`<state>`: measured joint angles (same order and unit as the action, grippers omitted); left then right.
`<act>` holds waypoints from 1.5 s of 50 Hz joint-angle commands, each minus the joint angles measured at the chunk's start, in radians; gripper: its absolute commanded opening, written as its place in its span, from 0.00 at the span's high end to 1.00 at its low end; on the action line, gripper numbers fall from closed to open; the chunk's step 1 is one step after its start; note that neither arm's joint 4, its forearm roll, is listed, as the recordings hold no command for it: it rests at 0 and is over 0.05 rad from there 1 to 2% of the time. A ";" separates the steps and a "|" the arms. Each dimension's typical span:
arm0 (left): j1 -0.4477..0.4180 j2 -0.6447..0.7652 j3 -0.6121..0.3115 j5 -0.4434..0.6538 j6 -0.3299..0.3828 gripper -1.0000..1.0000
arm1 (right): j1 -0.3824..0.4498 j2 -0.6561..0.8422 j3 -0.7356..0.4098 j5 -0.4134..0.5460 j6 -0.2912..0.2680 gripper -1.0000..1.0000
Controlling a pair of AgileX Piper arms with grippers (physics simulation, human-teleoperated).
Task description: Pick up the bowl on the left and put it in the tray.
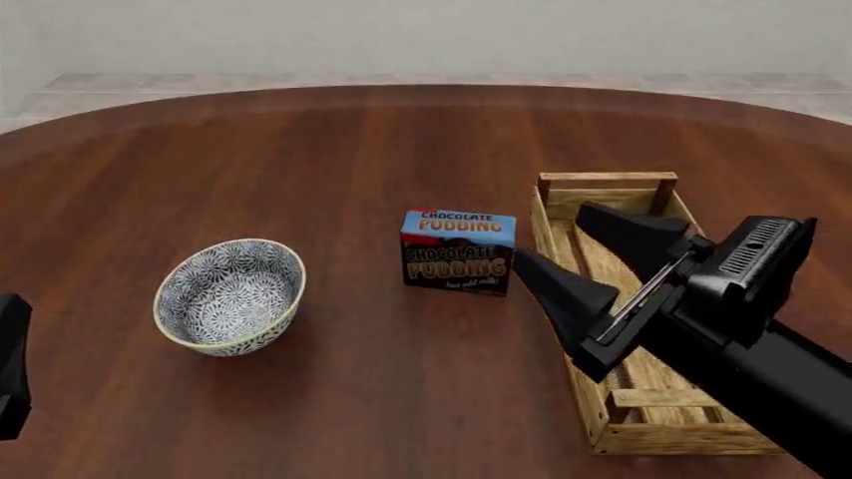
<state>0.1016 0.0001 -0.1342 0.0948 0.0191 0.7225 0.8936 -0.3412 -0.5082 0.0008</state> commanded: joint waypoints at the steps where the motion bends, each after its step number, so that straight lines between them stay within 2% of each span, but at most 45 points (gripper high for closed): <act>1: 0.006 0.000 -0.016 0.016 -0.014 0.00 | 0.050 0.079 -0.042 -0.007 0.017 0.00; 2: 0.006 0.000 -0.016 0.016 -0.014 0.00 | 0.050 0.079 -0.042 -0.007 0.017 0.00; 3: 0.007 0.000 -0.014 0.015 -0.012 0.00 | 0.064 0.089 -0.051 -0.001 0.046 0.00; 6: 0.013 0.000 -0.013 0.015 -0.013 0.00 | 0.080 0.104 -0.061 -0.009 0.005 0.00; 8: 0.016 0.000 -0.013 0.013 -0.009 0.00 | 0.085 0.117 -0.071 -0.007 0.007 0.00; 9: 0.017 0.000 -0.015 0.015 -0.012 0.00 | 0.084 0.123 -0.068 -0.020 -0.058 0.00; 10: 0.016 0.000 -0.019 0.019 -0.012 0.00 | 0.097 0.134 -0.073 -0.022 -0.062 0.00; 11: 0.017 0.000 -0.018 0.018 -0.010 0.00 | 0.104 0.140 -0.081 -0.014 -0.028 0.00; 13: 0.018 0.000 -0.015 0.016 -0.012 0.00 | 0.111 0.144 -0.087 -0.010 -0.018 0.00; 20: 0.020 0.000 -0.017 0.020 -0.010 0.00 | 0.137 0.176 -0.112 -0.013 -0.036 0.00; 34: 0.036 0.000 -0.017 0.023 -0.010 0.00 | 0.149 0.234 -0.152 -0.020 -0.024 0.00; 37: 0.040 0.000 -0.021 0.029 -0.012 0.00 | 0.157 0.249 -0.165 -0.015 -0.018 0.00; 39: 0.038 0.000 -0.021 0.027 -0.010 0.00 | 0.163 0.268 -0.176 -0.009 0.020 0.00; 75: 0.057 0.000 -0.035 0.037 -0.016 0.00 | 0.210 0.436 -0.296 -0.017 0.025 0.00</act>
<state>0.1516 0.0001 -0.1651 0.1285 0.0034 0.9228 1.2802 -0.6058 -0.5216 0.0222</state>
